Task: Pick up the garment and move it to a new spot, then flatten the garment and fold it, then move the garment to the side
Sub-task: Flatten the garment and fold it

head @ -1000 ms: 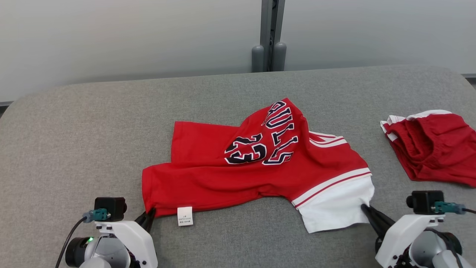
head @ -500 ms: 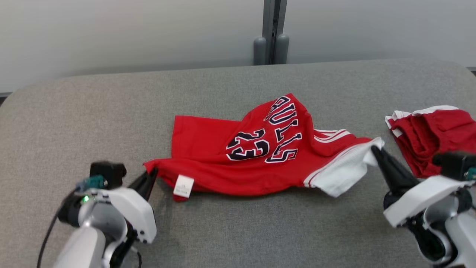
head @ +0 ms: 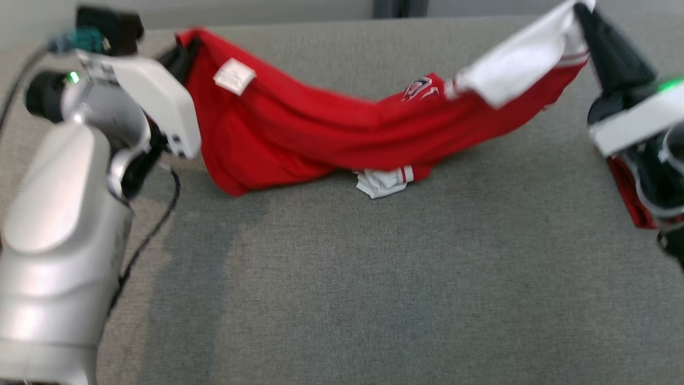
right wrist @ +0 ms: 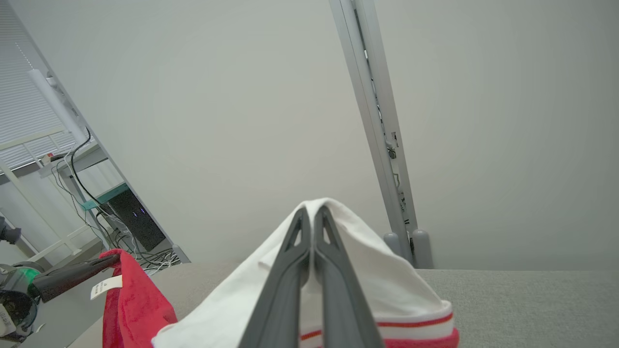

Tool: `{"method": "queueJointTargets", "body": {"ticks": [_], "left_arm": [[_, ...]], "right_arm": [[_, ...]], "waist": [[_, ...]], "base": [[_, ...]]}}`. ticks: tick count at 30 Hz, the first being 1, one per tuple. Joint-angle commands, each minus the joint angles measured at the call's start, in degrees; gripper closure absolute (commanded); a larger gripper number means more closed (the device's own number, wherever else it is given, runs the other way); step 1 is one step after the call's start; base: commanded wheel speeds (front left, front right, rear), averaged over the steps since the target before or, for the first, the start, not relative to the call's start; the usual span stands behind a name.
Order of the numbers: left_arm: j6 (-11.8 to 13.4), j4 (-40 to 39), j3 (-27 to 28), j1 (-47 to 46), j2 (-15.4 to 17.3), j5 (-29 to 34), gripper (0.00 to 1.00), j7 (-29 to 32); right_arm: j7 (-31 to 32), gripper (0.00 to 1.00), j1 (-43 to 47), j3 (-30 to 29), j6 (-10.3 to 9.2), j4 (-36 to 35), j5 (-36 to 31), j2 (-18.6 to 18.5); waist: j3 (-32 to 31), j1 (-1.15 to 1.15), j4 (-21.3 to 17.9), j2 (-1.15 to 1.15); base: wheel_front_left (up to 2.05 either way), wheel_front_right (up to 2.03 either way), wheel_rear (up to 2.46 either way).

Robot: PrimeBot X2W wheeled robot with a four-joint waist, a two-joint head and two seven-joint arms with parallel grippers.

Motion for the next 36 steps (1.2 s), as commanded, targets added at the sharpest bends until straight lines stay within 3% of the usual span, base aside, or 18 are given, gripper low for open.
{"method": "queueJointTargets", "body": {"ticks": [1, 13, 23, 29, 36], "left_arm": [[-0.4, 1.6, -0.4, -3.9, 0.2, 0.4, 1.00, 0.0], [0.2, 14.0, -1.7, -31.2, 1.4, 4.2, 1.00, -4.1], [2.2, 23.7, -5.3, -47.2, 2.4, 10.8, 1.00, -11.5], [3.4, 27.9, -6.1, -51.4, 0.9, 11.5, 1.00, -15.5], [2.2, 33.2, -6.3, -48.8, -0.8, 9.6, 1.00, -16.3]], "right_arm": [[-0.3, 1.00, -3.8, 0.7, 0.02, 1.2, 1.4, -0.9], [-2.1, 1.00, -32.7, 6.6, 0.01, 11.4, 2.2, -6.0], [-5.3, 1.00, -51.9, 7.6, 0.00, 20.5, 3.9, -6.1], [-8.8, 1.00, -57.3, 10.0, 0.00, 22.6, 3.7, -5.6], [-10.2, 1.00, -55.5, 14.6, 0.01, 21.5, 5.2, -4.9]], "waist": [[4.3, 0.00, -0.5, 0.00], [15.4, 0.00, -0.6, 0.00], [19.6, 0.00, -1.1, 0.00], [18.9, 0.00, -1.0, 0.00], [15.6, 0.00, -0.7, 0.00]], "base": [[0.00, 0.00, 0.00], [0.00, 0.00, 0.00], [0.00, 0.00, 0.00], [0.00, 0.00, 0.00], [0.00, 0.00, 0.00]]}}
